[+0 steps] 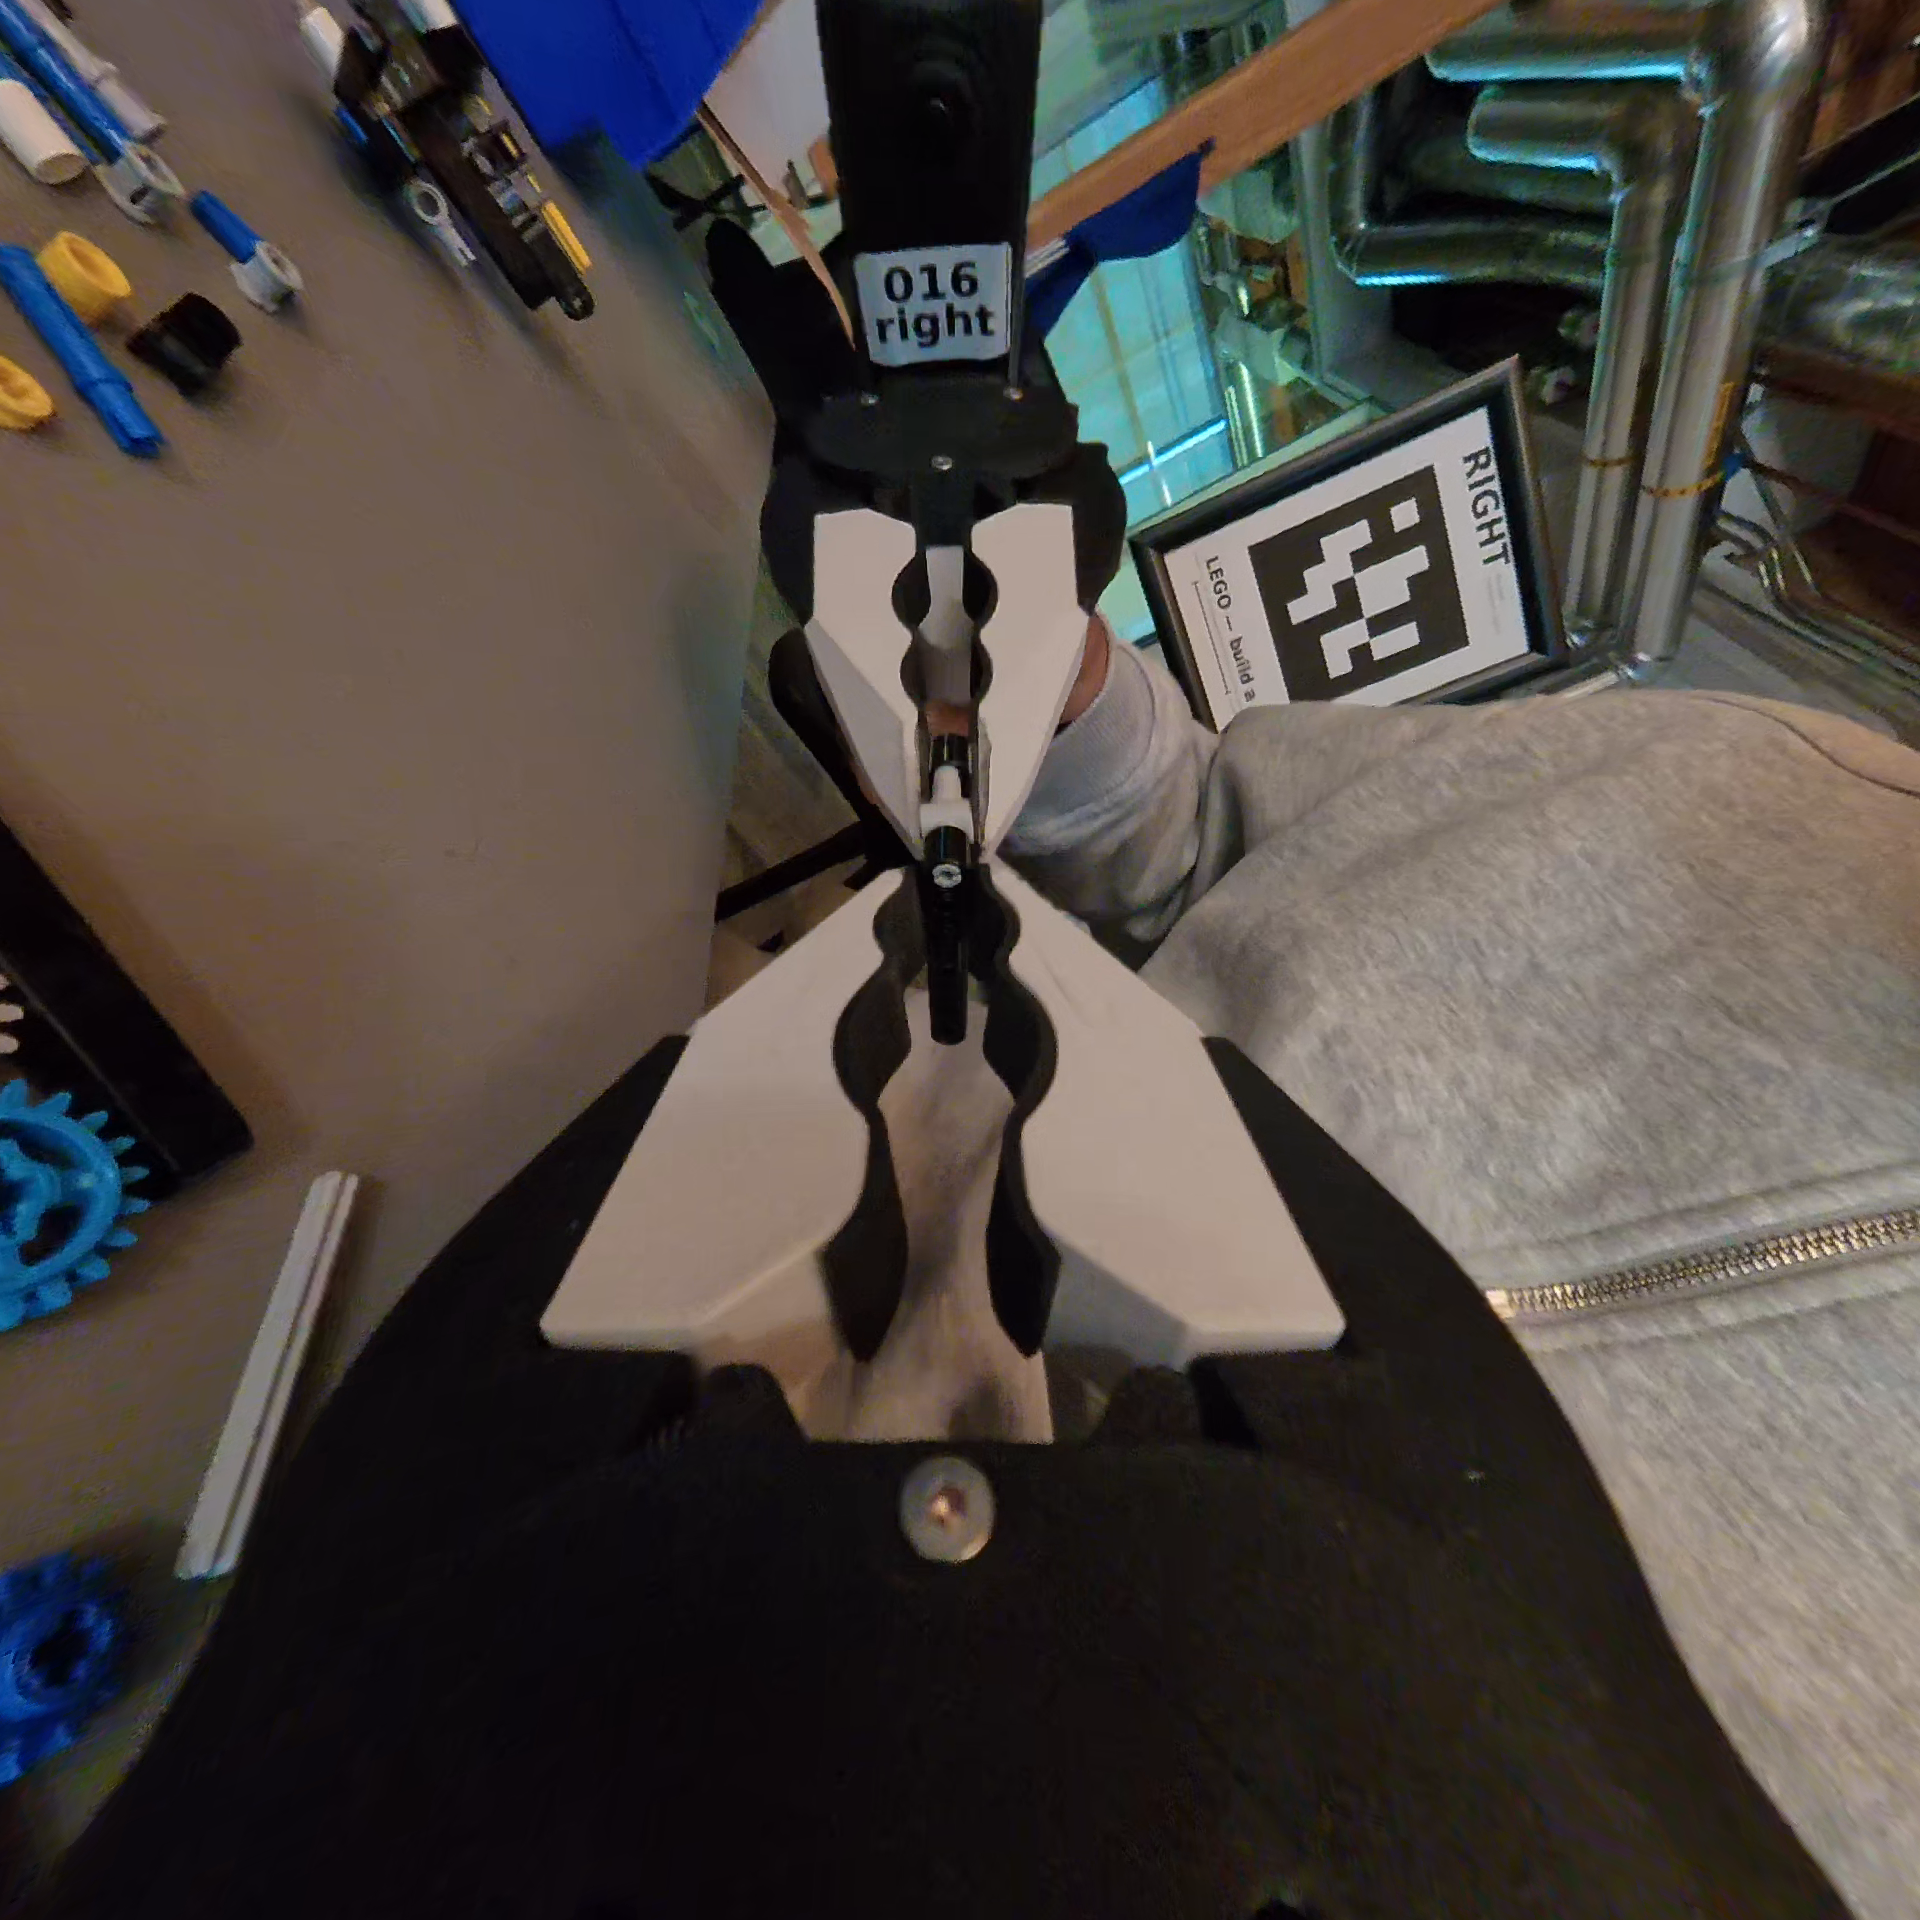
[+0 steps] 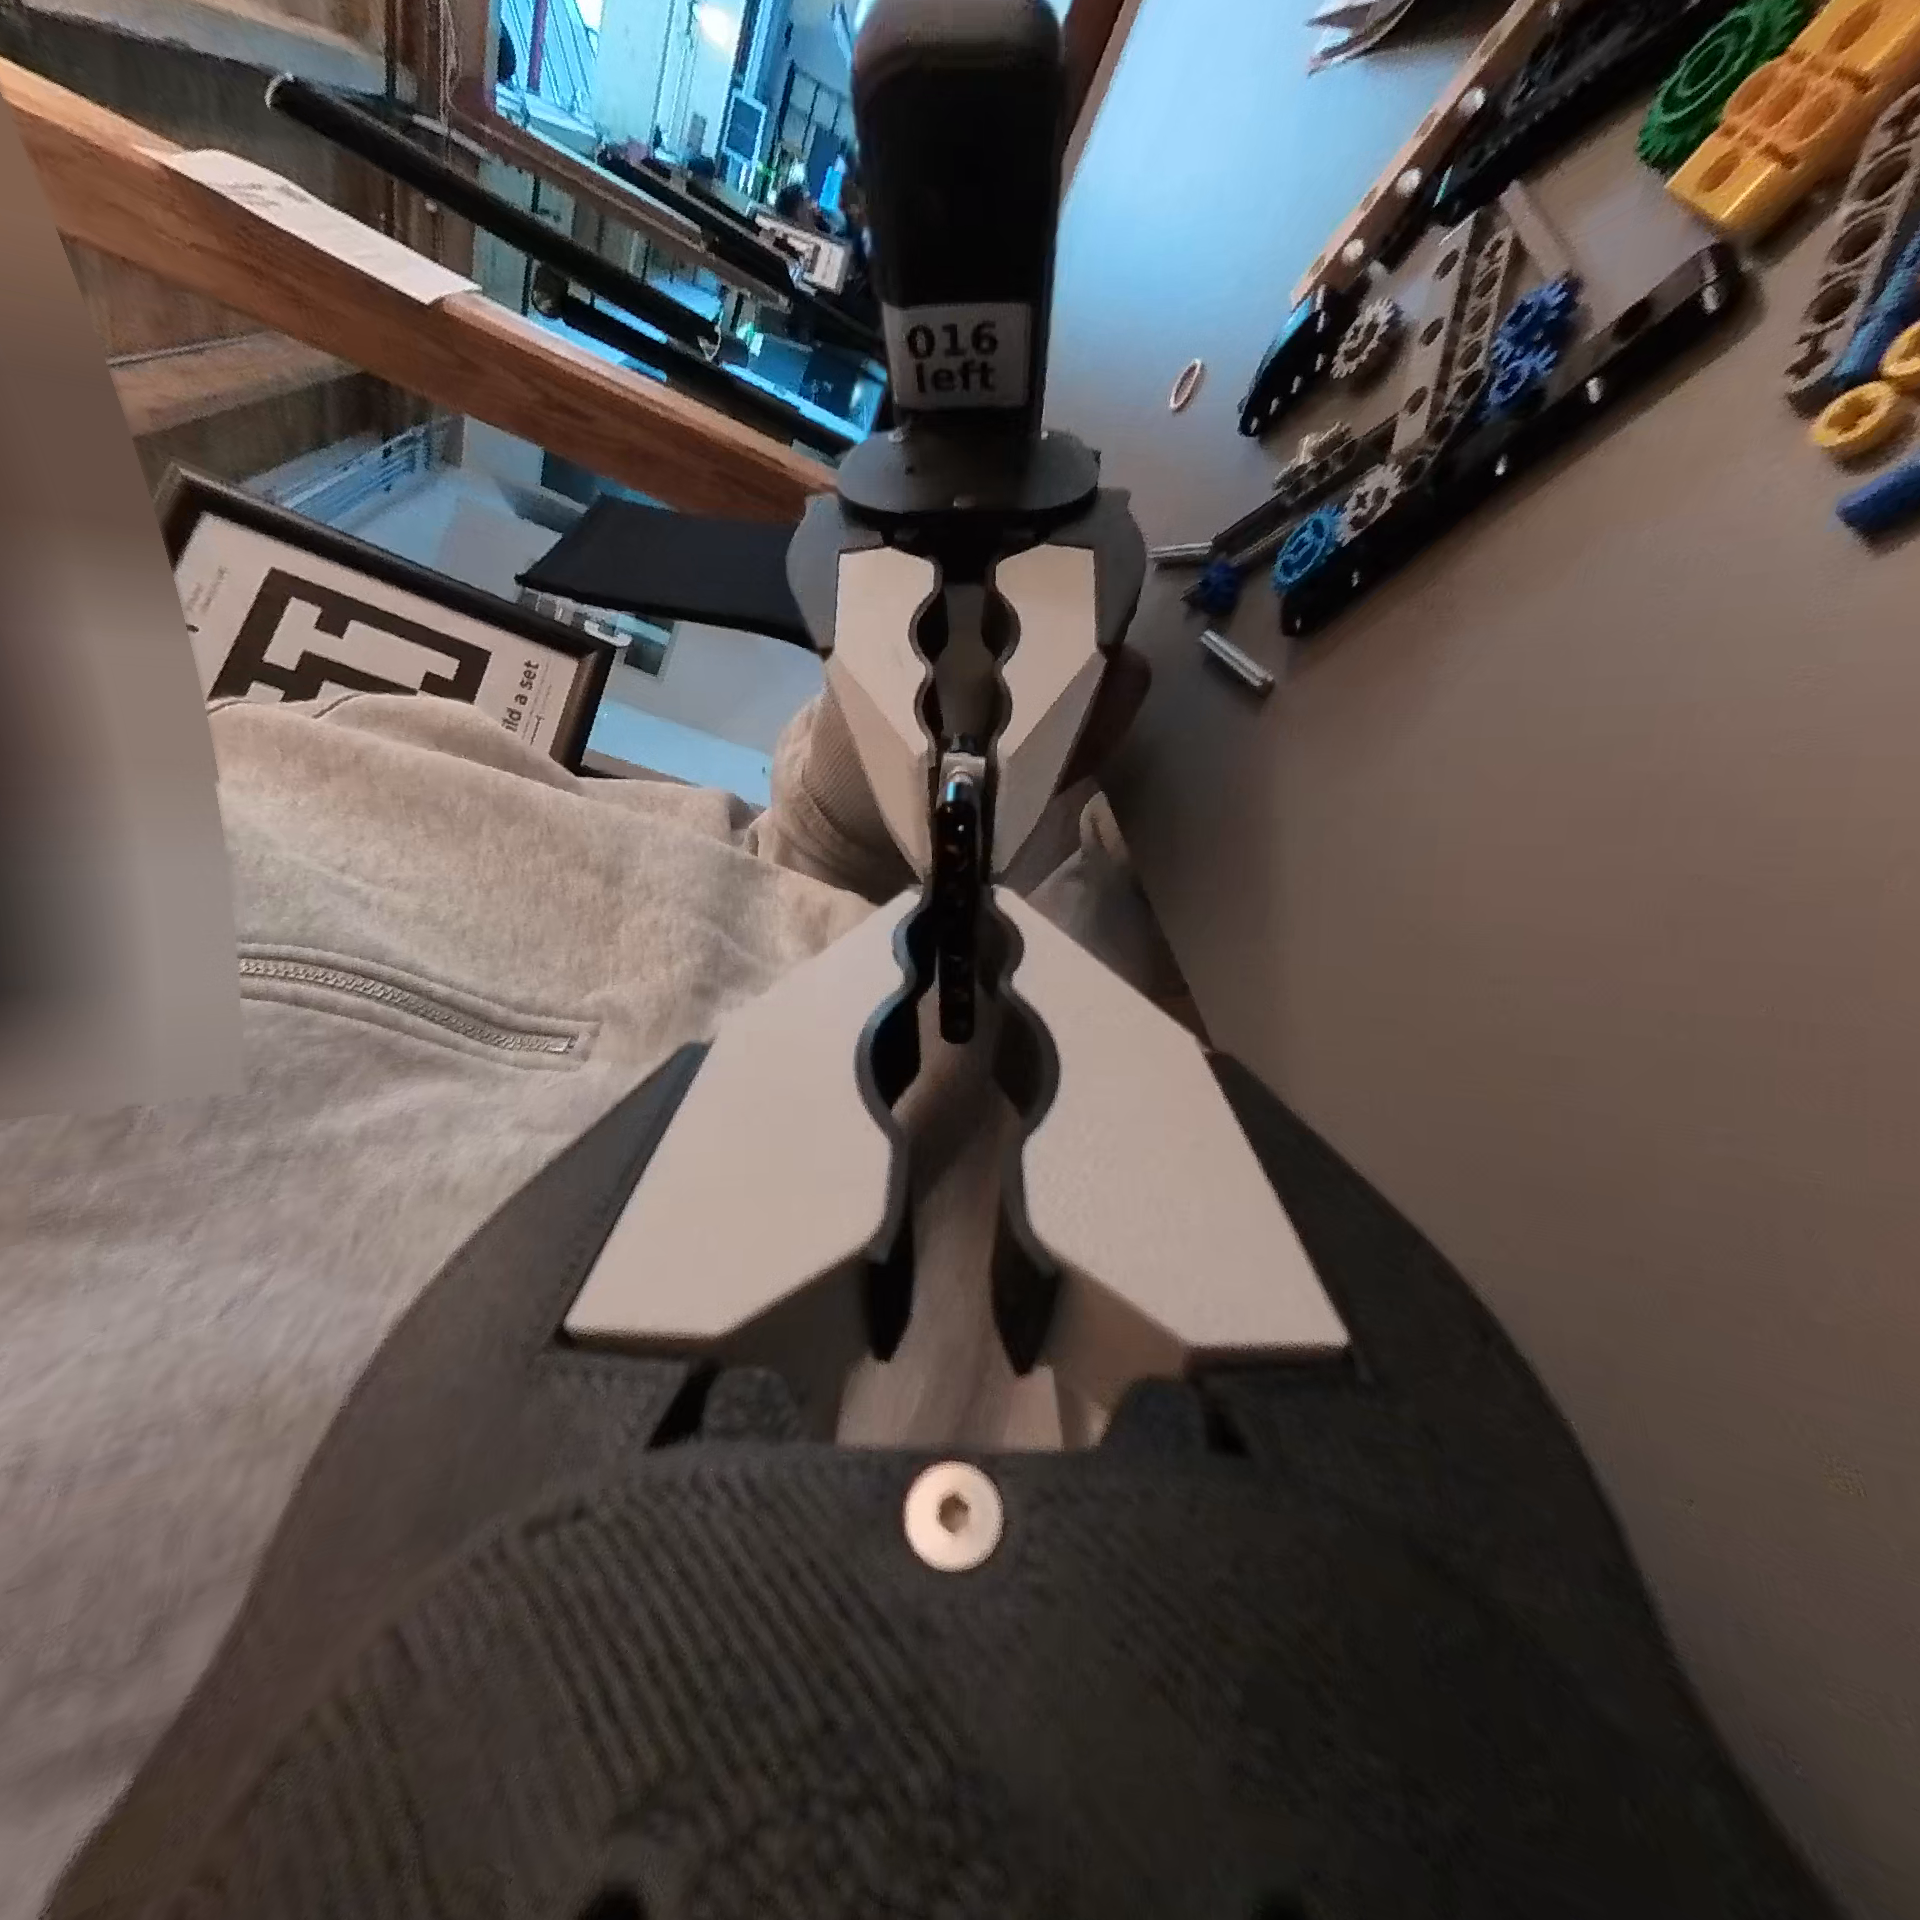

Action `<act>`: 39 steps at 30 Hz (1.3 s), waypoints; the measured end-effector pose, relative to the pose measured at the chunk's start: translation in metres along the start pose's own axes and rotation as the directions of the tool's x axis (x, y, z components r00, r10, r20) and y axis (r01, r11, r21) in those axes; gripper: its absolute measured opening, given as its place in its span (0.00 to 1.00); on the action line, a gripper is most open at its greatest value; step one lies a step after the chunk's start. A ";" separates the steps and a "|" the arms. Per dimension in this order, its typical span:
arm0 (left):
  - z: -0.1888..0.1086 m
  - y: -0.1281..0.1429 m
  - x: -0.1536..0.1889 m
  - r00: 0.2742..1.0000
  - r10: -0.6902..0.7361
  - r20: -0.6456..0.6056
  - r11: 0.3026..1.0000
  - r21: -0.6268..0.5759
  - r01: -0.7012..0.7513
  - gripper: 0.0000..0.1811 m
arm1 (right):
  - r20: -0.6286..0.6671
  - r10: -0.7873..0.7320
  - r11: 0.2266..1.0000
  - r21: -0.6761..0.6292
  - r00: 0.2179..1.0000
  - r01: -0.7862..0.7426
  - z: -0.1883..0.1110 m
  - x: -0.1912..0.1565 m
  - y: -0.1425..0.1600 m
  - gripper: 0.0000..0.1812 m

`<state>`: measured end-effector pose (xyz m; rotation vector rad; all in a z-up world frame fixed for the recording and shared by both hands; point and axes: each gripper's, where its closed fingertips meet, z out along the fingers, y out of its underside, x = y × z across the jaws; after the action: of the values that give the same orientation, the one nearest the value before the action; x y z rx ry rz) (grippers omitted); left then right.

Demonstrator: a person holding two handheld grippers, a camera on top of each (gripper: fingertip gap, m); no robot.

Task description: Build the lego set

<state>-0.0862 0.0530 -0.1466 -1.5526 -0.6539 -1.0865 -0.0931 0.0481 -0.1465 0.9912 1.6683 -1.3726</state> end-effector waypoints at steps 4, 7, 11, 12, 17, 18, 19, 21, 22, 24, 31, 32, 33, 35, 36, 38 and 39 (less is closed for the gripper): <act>0.001 0.002 0.000 1.000 0.011 0.005 1.000 -0.013 -0.011 0.04 | 0.003 0.012 0.999 -0.040 1.000 -0.011 0.000 0.000 0.003 0.02; 0.003 0.005 -0.002 1.000 0.019 0.012 0.999 -0.035 -0.019 0.04 | 0.007 0.022 0.997 -0.073 1.000 -0.021 0.000 0.002 0.007 0.02; 0.003 0.006 -0.003 1.000 0.014 0.010 0.999 -0.034 -0.013 0.04 | 0.022 0.043 0.996 -0.077 0.999 -0.041 0.000 0.003 0.007 0.02; 0.003 0.005 -0.003 1.000 0.012 0.008 0.999 -0.033 -0.011 0.04 | 0.027 0.047 0.996 -0.076 0.999 -0.045 0.000 0.003 0.006 0.02; 0.003 0.006 -0.003 1.000 0.006 0.003 0.999 -0.037 -0.006 0.04 | 0.053 0.067 0.995 -0.074 0.996 -0.063 0.000 0.003 0.008 0.02; 0.004 0.007 -0.002 1.000 0.004 0.000 0.999 -0.038 -0.004 0.04 | 0.056 0.068 0.995 -0.076 0.996 -0.064 0.000 0.002 0.008 0.02; 0.004 0.006 -0.003 1.000 0.002 0.000 0.999 -0.034 -0.002 0.04 | 0.055 0.068 0.995 -0.075 0.996 -0.063 0.000 0.003 0.007 0.02; 0.004 0.006 -0.002 1.000 -0.003 -0.009 1.000 -0.031 0.003 0.04 | 0.059 0.065 0.995 -0.085 0.996 -0.060 -0.001 0.002 0.008 0.02; 0.005 0.006 -0.003 1.000 -0.004 -0.003 1.000 -0.031 0.004 0.04 | 0.051 0.059 0.994 -0.090 0.997 -0.055 -0.001 0.003 0.008 0.02; 0.005 0.007 -0.003 1.000 -0.004 -0.003 0.999 -0.036 0.003 0.04 | 0.048 0.056 0.993 -0.104 0.997 -0.051 -0.001 0.003 0.009 0.02; 0.007 0.009 -0.006 1.000 -0.016 0.011 0.999 -0.048 0.016 0.04 | 0.016 0.035 0.988 -0.148 0.999 -0.033 -0.002 0.006 0.013 0.02; 0.007 0.008 -0.007 1.000 -0.016 0.017 0.999 -0.044 0.017 0.04 | 0.012 0.036 0.988 -0.149 0.999 -0.033 -0.002 0.007 0.012 0.02; 0.007 0.009 -0.007 1.000 -0.017 0.020 0.999 -0.049 0.018 0.04 | 0.012 0.036 0.987 -0.157 0.999 -0.033 -0.002 0.007 0.013 0.02; 0.007 0.009 -0.009 0.999 -0.019 0.031 0.999 -0.049 0.020 0.04 | 0.003 0.031 0.986 -0.161 1.000 -0.030 -0.002 0.009 0.013 0.02; 0.007 0.008 -0.009 0.999 -0.023 0.029 0.999 -0.047 0.024 0.04 | 0.005 0.035 0.987 -0.159 0.999 -0.033 -0.002 0.009 0.013 0.02; 0.007 0.008 -0.009 0.999 -0.026 0.030 0.999 -0.045 0.028 0.04 | 0.004 0.033 0.987 -0.156 0.999 -0.032 -0.001 0.010 0.012 0.02; 0.006 0.009 -0.009 0.999 -0.026 0.029 0.998 -0.048 0.027 0.04 | 0.008 0.033 0.987 -0.158 0.999 -0.032 -0.001 0.009 0.012 0.02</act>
<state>-0.0810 0.0580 -0.1587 -1.6075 -0.6735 -1.1089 -0.0858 0.0518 -0.1599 0.9147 1.7168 -1.2019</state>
